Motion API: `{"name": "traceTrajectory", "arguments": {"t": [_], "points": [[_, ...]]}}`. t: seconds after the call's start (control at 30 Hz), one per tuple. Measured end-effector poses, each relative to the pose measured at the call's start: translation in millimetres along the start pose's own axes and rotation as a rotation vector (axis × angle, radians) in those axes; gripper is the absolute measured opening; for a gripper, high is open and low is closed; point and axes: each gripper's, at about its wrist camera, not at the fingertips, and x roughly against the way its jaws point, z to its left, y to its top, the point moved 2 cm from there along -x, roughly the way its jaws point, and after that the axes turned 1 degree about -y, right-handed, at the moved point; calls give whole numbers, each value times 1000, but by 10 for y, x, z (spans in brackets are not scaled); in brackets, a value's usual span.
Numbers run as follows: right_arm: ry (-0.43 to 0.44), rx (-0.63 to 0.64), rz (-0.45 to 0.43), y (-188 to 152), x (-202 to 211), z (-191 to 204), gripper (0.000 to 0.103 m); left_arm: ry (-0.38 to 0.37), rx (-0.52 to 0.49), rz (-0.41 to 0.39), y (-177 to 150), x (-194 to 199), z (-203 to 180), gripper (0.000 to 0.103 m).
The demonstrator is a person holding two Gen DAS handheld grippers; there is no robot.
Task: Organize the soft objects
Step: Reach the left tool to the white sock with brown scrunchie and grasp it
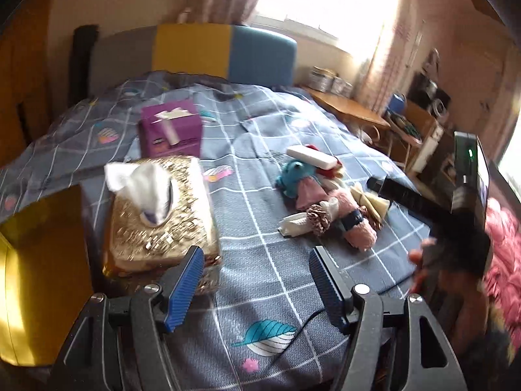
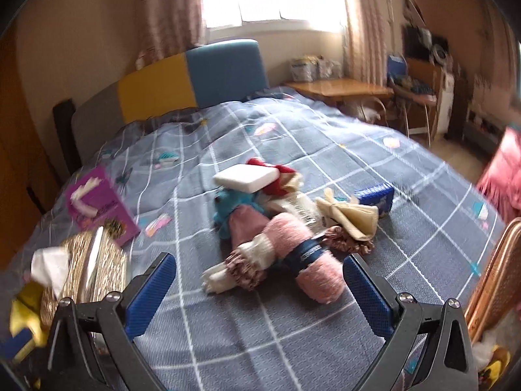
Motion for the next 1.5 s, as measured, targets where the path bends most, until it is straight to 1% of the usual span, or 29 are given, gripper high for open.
{"name": "traceTrajectory", "arguments": {"t": [0.03, 0.13, 0.2, 0.23, 0.37, 0.53, 0.63, 0.73, 0.8, 0.9, 1.03, 1.17, 1.23, 1.27, 1.33, 1.37, 1.4, 1.47, 1.5], "points": [[2, -34, 13, 68, -53, -121, 103, -29, -17, 5, 37, -24, -45, 68], [-8, -126, 42, 256, -214, -467, 103, -62, -46, 16, 134, -66, -160, 70], [-27, -170, 49, 366, -329, -658, 103, -76, -64, 36, 213, -145, -226, 79], [-30, -189, 56, 401, -390, -733, 103, -77, -70, 57, 244, -204, -253, 81], [-25, -232, 60, 480, -601, -926, 103, -54, -129, 170, 333, -600, -411, 82], [-3, -260, 48, 472, -686, -999, 103, -32, -217, 248, 334, -1068, -605, 82], [11, -254, 45, 471, -673, -1000, 103, -12, -239, 271, 356, -1320, -664, 82], [31, -252, 73, 445, -719, -983, 103, -26, -267, 308, 357, -1624, -745, 83], [61, -270, 95, 430, -760, -990, 103, -16, -278, 332, 343, -1779, -772, 86], [91, -283, 125, 401, -808, -993, 103, -48, -283, 353, 338, -1952, -842, 86], [131, -297, 162, 371, -865, -987, 103, -30, -365, 350, 330, -2118, -987, 86], [154, -317, 194, 351, -920, -996, 103, -21, -410, 386, 303, -2367, -1041, 86], [159, -318, 202, 348, -936, -997, 103, -20, -410, 402, 298, -2476, -1032, 70], [158, -317, 206, 345, -945, -994, 103, -45, -390, 428, 286, -2511, -1014, 49], [154, -309, 214, 336, -957, -986, 103, -61, -347, 428, 285, -2494, -962, 47], [152, -301, 218, 332, -969, -974, 103, -80, -318, 423, 290, -2451, -925, 40], [151, -294, 223, 332, -979, -963, 102, -81, -301, 414, 296, -2411, -897, 38], [147, -264, 238, 318, -1010, -912, 94, -90, -249, 383, 318, -2276, -812, 37], [141, -238, 252, 305, -1033, -872, 86, -94, -232, 378, 318, -2235, -781, 37]]}}
